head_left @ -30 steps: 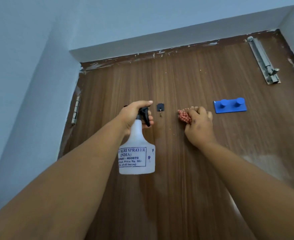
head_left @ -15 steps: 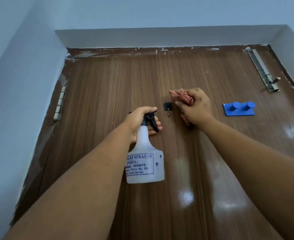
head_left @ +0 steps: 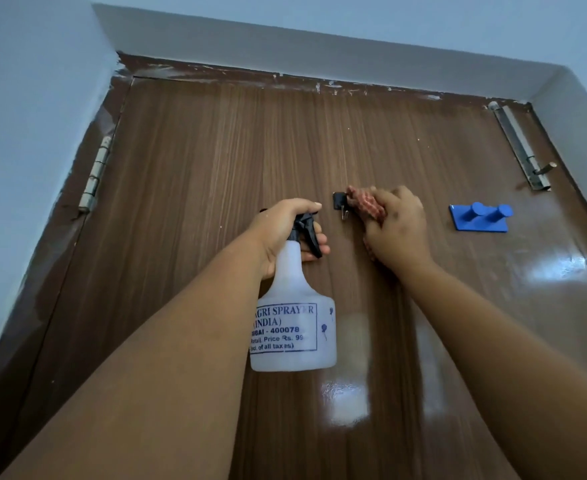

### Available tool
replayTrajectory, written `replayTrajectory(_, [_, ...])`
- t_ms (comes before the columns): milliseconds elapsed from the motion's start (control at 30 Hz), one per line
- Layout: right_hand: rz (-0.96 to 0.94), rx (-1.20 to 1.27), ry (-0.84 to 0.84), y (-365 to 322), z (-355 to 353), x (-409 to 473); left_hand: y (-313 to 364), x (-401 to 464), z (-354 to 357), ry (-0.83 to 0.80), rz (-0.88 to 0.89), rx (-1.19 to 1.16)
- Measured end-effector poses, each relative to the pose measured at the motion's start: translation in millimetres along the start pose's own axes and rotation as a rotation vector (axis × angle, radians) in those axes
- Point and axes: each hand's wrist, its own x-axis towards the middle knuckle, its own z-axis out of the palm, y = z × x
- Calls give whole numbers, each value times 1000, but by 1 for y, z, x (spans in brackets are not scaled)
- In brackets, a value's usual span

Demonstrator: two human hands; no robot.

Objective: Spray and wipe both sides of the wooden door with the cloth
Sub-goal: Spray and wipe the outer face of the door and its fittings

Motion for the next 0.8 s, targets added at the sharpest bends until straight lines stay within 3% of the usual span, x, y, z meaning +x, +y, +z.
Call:
replayTrajectory(333, [-183, 4, -109, -36, 3, -72, 4, -9, 0, -19, 35, -93])
replayTrajectory(467, [-311, -57, -176, -21, -1, -52, 6, -12, 0, -9, 18, -42])
replayTrajectory(533, [-183, -137, -104, -2, -6, -37, 4, -14, 1, 8, 17, -24])
replayTrajectory(633, [228, -144, 46, 15, -15, -26, 3, -15, 2, 24, 26, -39])
replayTrajectory(667, [288, -147, 69, 13, -14, -27, 3, -15, 3, 23, 27, -38])
replayTrajectory(733, [188, -147, 6, -4, -7, -34, 4, -15, 2, 22, 28, -40])
replayTrajectory(800, [-94, -60, -131, -16, -3, -49, 5, -15, 1, 20, 25, -54])
